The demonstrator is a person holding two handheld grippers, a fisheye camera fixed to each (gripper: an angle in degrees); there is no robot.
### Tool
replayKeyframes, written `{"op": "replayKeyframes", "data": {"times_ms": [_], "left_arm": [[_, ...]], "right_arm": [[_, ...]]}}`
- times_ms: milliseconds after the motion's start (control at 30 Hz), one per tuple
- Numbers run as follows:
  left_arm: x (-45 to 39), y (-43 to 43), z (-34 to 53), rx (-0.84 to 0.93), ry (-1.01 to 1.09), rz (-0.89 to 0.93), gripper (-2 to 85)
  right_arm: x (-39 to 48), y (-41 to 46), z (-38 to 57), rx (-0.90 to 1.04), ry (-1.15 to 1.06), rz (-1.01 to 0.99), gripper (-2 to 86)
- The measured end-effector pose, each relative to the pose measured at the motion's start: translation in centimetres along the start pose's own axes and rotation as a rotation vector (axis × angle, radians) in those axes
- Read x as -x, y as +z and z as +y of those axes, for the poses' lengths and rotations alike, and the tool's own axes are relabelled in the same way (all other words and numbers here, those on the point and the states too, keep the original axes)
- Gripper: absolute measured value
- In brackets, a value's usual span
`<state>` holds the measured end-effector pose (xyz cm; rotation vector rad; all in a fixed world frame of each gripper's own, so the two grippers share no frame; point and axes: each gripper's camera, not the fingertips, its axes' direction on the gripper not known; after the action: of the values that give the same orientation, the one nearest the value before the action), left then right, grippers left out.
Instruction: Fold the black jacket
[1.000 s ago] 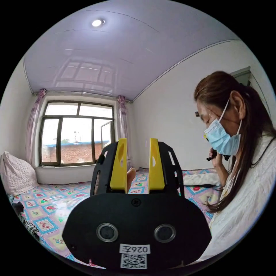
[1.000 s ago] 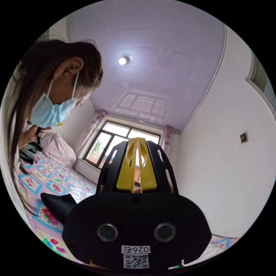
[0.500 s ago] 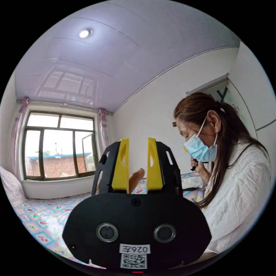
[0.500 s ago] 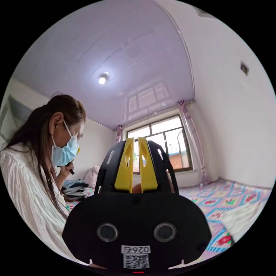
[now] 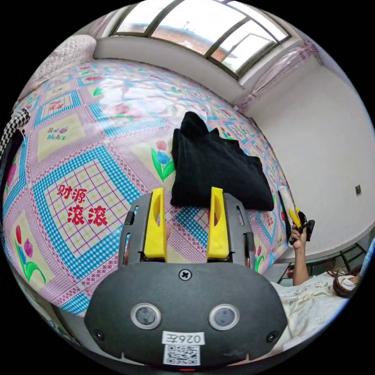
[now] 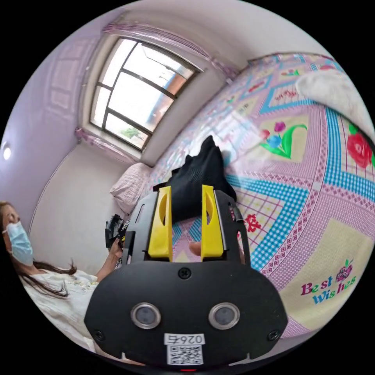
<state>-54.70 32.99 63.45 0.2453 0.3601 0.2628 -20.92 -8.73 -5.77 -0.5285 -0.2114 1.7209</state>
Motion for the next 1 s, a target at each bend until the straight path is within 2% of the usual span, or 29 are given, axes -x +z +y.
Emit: {"op": "replayKeyframes", "data": {"times_ms": [67,167,233,333,400,500,567,733,1000], "left_arm": [[2.2,2.0,-1.6,0.037,-0.046,0.022,17.5],[5.0,3.7,-4.3,0.044,-0.115,0.153,18.6],[6.7,4.3,-6.2,0.013,-0.160,0.270,21.1],[7.7,4.8,-8.7,-0.003,-0.180,0.339,21.5],[8.1,5.3,-10.4,0.001,-0.185,0.366,20.2],[8.3,6.5,-13.1,0.063,-0.163,0.298,13.1],[8.7,6.5,-14.2,0.068,-0.151,0.326,10.1],[9.9,5.2,-15.9,0.050,-0.142,0.364,6.8],[10.8,2.4,-14.1,0.109,-0.138,0.422,6.2]], "right_arm": [[-2.5,3.2,-3.3,0.042,0.061,0.056,8.5],[-4.7,6.4,-7.6,0.093,0.111,0.108,9.3],[-5.5,8.1,-10.2,0.115,0.129,0.125,10.6],[-6.2,10.7,-14.2,0.144,0.158,0.096,12.3],[-5.9,11.8,-16.6,0.136,0.162,0.075,12.3],[-4.9,13.8,-21.2,0.161,0.148,0.084,11.2],[-4.3,14.9,-24.7,0.225,0.129,0.116,8.1],[-4.9,14.0,-29.0,0.275,0.210,0.015,1.9],[-2.2,7.1,-29.9,0.313,0.216,0.008,0.8]]}}
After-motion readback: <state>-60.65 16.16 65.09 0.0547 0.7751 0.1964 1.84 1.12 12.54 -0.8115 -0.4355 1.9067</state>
